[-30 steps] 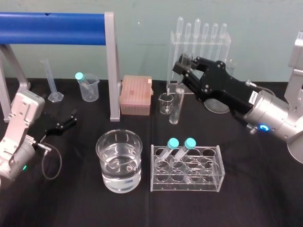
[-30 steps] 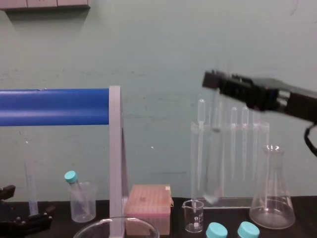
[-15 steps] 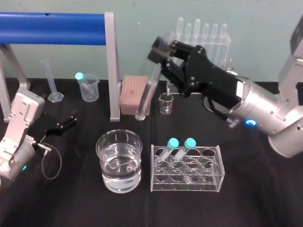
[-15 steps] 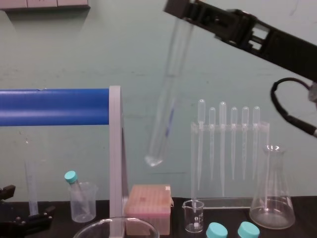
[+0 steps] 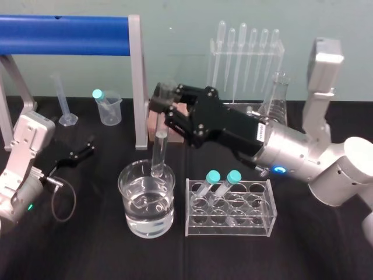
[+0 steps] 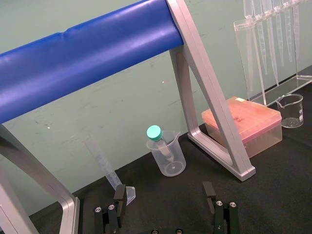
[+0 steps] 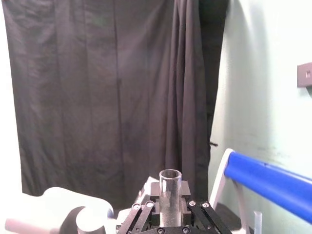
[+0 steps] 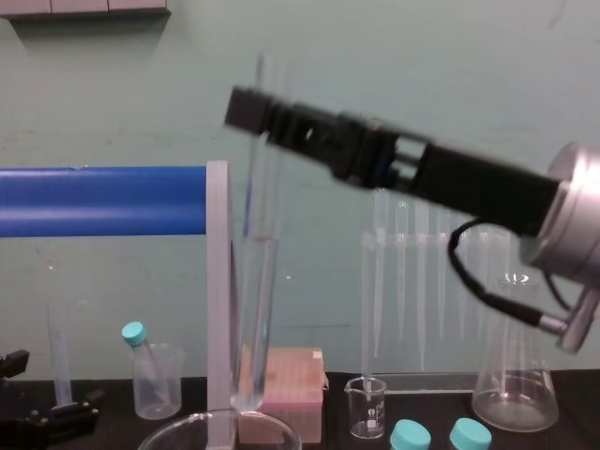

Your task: Hold the test tube with one hand and immerse one end into the beaker, then return it to the test tube rack.

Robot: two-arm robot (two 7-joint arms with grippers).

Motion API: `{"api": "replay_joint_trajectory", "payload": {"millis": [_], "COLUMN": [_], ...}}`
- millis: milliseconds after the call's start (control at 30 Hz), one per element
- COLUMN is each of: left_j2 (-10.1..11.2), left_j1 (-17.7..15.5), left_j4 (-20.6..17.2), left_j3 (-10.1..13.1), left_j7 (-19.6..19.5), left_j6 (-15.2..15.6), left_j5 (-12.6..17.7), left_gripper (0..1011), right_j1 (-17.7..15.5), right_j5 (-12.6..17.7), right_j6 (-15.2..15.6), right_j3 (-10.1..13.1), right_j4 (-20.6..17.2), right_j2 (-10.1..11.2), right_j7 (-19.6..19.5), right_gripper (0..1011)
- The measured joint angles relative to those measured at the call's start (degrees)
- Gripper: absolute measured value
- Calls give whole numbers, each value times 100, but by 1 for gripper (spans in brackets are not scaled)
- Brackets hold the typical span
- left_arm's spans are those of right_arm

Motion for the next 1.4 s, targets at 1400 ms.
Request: {"api": "replay_joint_trajectory", "payload": {"millis": [1400], "left_j2": [0], "left_j1": [0], "left_j4": [0], "left_j3": [0], "left_j7": [0], "left_j6": [0], "left_j5": [0], "left_gripper": [1000], "right_j1": [80], "right_j5": [-1181], "right_j6": [482], "right_j3": [-462], "right_j4": [983], "right_j2": [-734], "right_j7": [-814], "right_gripper": [228]}}
